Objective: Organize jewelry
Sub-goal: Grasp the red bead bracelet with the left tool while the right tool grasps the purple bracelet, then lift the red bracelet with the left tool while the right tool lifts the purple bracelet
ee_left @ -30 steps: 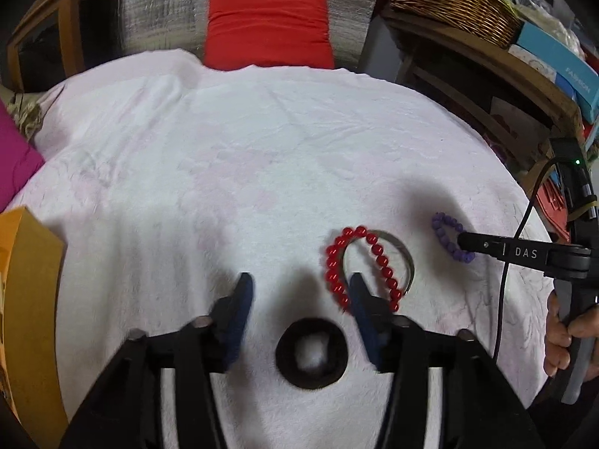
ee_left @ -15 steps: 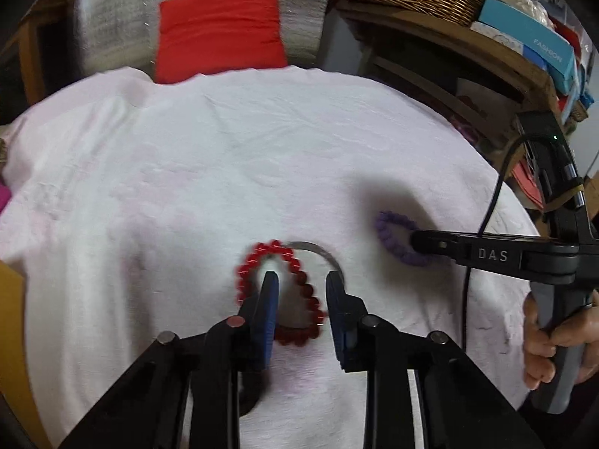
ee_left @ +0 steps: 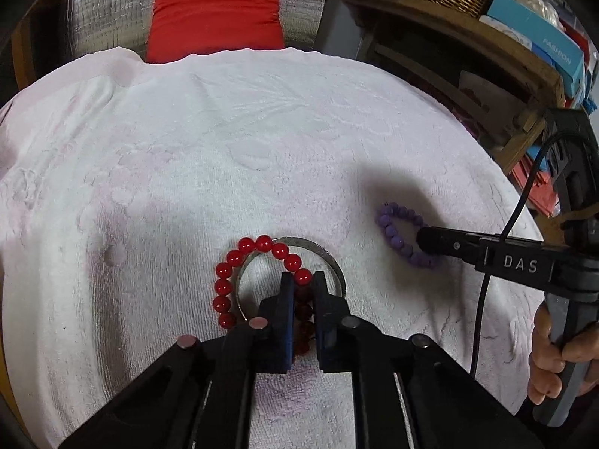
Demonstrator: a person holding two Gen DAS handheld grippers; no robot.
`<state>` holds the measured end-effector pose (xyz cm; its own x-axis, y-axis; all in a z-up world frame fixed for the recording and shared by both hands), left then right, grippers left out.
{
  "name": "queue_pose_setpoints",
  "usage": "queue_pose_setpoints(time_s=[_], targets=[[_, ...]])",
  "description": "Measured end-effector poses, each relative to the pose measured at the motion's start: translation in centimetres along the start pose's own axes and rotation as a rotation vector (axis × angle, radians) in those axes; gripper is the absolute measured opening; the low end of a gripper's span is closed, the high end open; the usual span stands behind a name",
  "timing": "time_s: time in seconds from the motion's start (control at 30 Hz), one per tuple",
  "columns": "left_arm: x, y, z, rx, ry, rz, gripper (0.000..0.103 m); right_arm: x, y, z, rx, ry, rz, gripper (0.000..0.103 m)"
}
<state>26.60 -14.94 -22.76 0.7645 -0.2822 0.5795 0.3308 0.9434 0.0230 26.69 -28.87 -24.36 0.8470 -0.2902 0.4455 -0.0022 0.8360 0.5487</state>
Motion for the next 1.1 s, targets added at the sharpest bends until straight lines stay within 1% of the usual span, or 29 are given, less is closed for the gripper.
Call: queue_pose_setpoints(time_s=[0.1, 0.2, 0.27, 0.3, 0.37, 0.47, 0.57, 0.7, 0.83, 0.93, 1.03, 1.1], targets=[[0.5, 0.2, 1.0, -0.037, -0.032, 0.029, 0.009, 0.1, 0.2, -0.1, -0.013, -0.001, 0.015, 0.013], [1.3, 0.5, 2.8, -0.069, -0.094, 0.052, 0.009, 0.1, 0.3, 0.0, -0.017, -0.010, 0.007, 0.013], [2.0, 1.4, 4.4, -0.113, -0.141, 0.100, 0.009, 0.1, 0.4, 0.0, -0.011, -0.017, 0.003, 0.011], [2.2, 1.9, 5.0, -0.120, -0.159, 0.117, 0.009, 0.1, 0.5, 0.1, -0.007, -0.018, 0.004, 0.011], [2.6, 3.2, 6.2, -0.129, -0.193, 0.158, 0.009, 0.1, 0.8, 0.1, 0.011, -0.024, 0.008, 0.011], [2.8, 4.8, 7.2, -0.142, -0.216, 0.200, 0.009, 0.1, 1.7, 0.1, 0.069, -0.027, 0.000, 0.011], [2.6, 5.9, 7.1, -0.123, -0.215, 0.215, 0.009, 0.1, 2.8, 0.3, 0.124, -0.039, -0.005, 0.011], [1.9, 7.1, 7.0, -0.103, -0.192, 0.234, 0.009, 0.1, 4.6, 0.8, 0.194, -0.063, -0.008, 0.011], [1.2, 7.6, 6.6, -0.063, -0.172, 0.224, 0.009, 0.2, 5.9, 1.1, 0.252, -0.082, -0.018, 0.011], [0.8, 7.9, 6.2, -0.048, -0.156, 0.220, 0.009, 0.1, 6.1, 0.8, 0.259, -0.082, -0.030, 0.011], [0.5, 8.3, 5.8, -0.013, -0.141, 0.206, 0.009, 0.2, 6.3, 0.5, 0.306, -0.075, -0.068, 0.011], [0.3, 8.4, 5.5, 0.000, -0.128, 0.202, 0.009, 0.2, 6.3, 0.3, 0.314, -0.070, -0.077, 0.011]])
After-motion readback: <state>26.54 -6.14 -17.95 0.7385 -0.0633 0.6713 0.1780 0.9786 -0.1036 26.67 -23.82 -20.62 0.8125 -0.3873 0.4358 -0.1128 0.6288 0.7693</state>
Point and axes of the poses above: each gripper's, at about its wrist camera, not at the fingertips, and z roughly against the way its jaws point, y to its left, x to its top, the point moved 9 cm from there along -z, roughly the way its jaws point, and after that the axes turned 14 degrees about x, right-handed, at the moved point
